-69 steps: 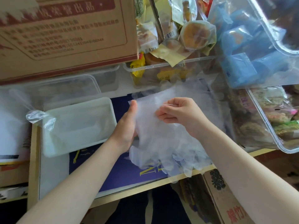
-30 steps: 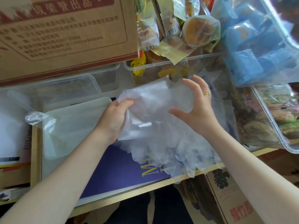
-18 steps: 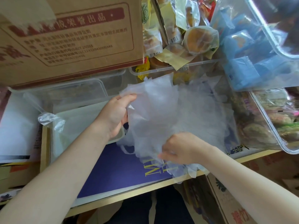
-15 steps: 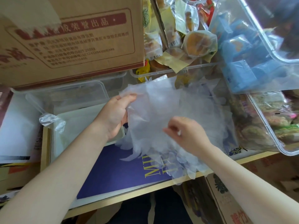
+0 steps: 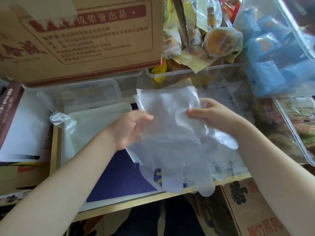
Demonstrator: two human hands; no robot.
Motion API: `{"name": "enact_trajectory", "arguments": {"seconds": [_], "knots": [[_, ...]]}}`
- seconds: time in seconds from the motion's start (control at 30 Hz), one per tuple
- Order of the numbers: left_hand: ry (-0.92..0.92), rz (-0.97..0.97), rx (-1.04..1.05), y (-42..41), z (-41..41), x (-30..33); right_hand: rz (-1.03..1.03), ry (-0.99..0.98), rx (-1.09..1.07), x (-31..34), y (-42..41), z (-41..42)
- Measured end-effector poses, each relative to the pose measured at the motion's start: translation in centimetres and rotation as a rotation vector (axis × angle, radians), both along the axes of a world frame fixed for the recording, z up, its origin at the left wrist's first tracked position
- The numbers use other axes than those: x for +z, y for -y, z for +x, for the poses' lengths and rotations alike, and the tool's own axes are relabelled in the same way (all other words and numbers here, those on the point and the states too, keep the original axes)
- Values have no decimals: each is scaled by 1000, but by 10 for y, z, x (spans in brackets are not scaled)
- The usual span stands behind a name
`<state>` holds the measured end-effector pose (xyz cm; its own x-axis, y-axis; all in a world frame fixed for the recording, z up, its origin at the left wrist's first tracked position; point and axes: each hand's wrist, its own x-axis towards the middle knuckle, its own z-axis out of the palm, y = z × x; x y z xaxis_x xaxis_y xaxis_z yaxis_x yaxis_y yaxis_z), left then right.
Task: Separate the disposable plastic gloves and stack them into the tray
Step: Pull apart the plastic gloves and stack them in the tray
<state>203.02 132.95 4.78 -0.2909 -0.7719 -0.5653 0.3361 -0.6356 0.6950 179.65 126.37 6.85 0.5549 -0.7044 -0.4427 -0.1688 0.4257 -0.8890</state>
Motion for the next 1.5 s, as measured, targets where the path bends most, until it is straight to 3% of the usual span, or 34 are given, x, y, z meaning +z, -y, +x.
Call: {"name": "enact_trajectory", "arguments": {"seconds": [0.1,0.2,0.27,0.33,0.43,0.53,0.6,0.83,1.03,1.17,1.3,1.37,1.5], "knots": [[26,33,-210,-14,-1,-21,12,-46,-43,-15,-1,-8],[147,-10,-269,-26,-8,-30,87,85,-124,-21,-1,-18],[124,-17,-279,-30,-11,-35,138,100,-187,-23,0,-23],[93,18,-243,-31,-15,-41,90,-115,-171,-35,4,-27],[371,28,-239,-29,-25,-57,-116,-637,-54,-66,14,-26],[553,44,-216,-31,-36,-69,-73,-616,-129,-85,16,-24],[557,42,-154,-35,-41,-73,-52,-564,-114,-89,15,-25],[462,-21,-53,-43,-43,-76,-235,-653,111,-95,20,-21],[394,-56,-125,-44,-34,-71,-489,-815,315,-87,36,-19],[259,86,44,-33,-33,-73,-783,-861,388,-92,49,-19],[323,152,83,-20,-41,-79,-974,-831,314,-92,55,-21],[370,192,145,-14,-45,-83,-940,-704,291,-88,56,-23],[422,197,150,-6,-49,-84,-420,-405,262,-78,51,-26]]}}
